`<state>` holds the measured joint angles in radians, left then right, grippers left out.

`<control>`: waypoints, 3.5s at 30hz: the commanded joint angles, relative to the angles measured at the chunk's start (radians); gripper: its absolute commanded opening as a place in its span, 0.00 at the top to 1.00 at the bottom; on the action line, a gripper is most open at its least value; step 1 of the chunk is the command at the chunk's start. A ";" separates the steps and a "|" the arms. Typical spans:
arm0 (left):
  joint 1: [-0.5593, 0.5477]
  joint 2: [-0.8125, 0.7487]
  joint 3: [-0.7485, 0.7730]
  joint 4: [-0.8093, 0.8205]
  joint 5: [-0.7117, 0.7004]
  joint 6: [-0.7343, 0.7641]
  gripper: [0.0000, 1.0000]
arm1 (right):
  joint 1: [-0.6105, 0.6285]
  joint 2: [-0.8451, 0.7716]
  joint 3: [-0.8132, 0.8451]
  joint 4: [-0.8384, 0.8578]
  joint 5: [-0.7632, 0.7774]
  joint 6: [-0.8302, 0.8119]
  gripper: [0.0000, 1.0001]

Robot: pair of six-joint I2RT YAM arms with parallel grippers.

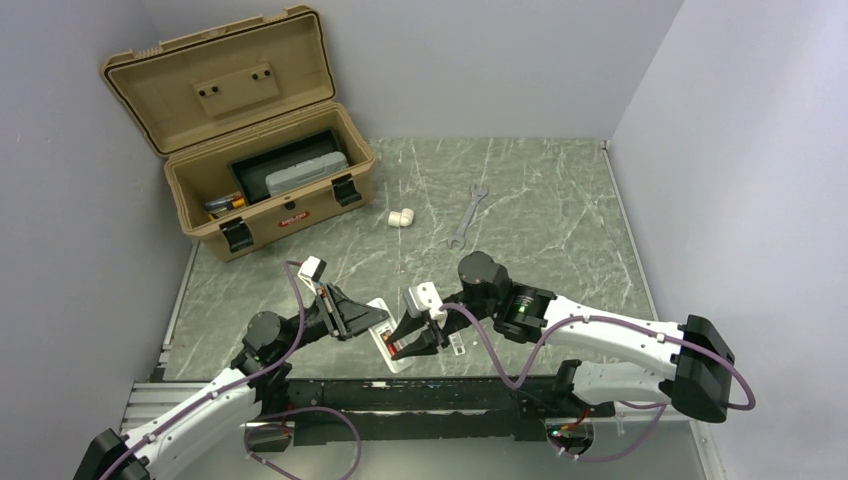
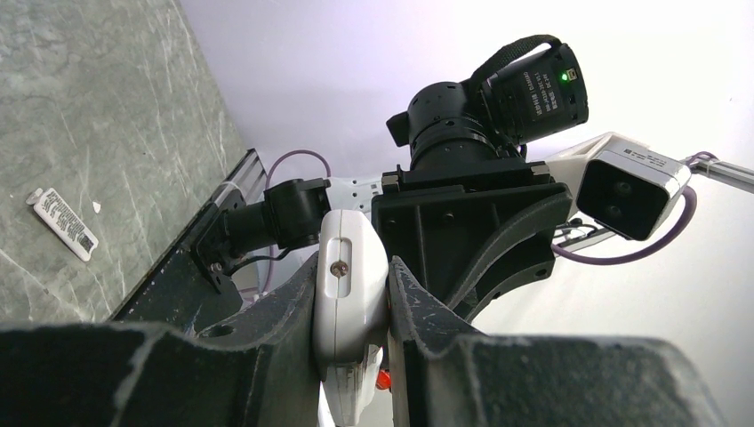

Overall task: Load the batteries into the remote control
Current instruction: Load the battery into the remote control.

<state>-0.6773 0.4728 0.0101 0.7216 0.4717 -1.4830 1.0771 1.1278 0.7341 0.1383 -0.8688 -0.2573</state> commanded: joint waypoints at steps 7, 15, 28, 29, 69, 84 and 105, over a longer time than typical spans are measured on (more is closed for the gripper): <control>-0.002 -0.010 0.011 0.121 0.043 -0.067 1.00 | -0.001 0.070 0.052 -0.062 0.026 -0.094 0.71; -0.001 -0.029 0.001 0.132 0.035 -0.085 1.00 | -0.002 0.099 0.070 -0.093 0.022 -0.134 0.74; -0.002 0.001 -0.004 0.196 0.034 -0.106 1.00 | -0.002 0.088 0.057 -0.133 0.042 -0.153 0.76; -0.001 0.001 -0.005 0.195 0.033 -0.105 1.00 | -0.003 0.088 0.057 -0.135 0.045 -0.157 0.76; -0.001 0.025 -0.019 0.001 0.030 0.171 1.00 | -0.003 -0.280 -0.080 0.096 0.571 0.680 0.40; -0.001 -0.075 0.030 -0.036 0.037 0.300 1.00 | -0.006 -0.209 -0.109 -0.003 0.582 0.997 0.13; -0.001 -0.050 0.039 0.034 0.044 0.288 1.00 | -0.003 -0.080 -0.145 0.105 0.470 1.007 0.38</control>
<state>-0.6758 0.4217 0.0116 0.6781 0.5014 -1.1973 1.0721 1.0481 0.5877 0.1799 -0.3695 0.7383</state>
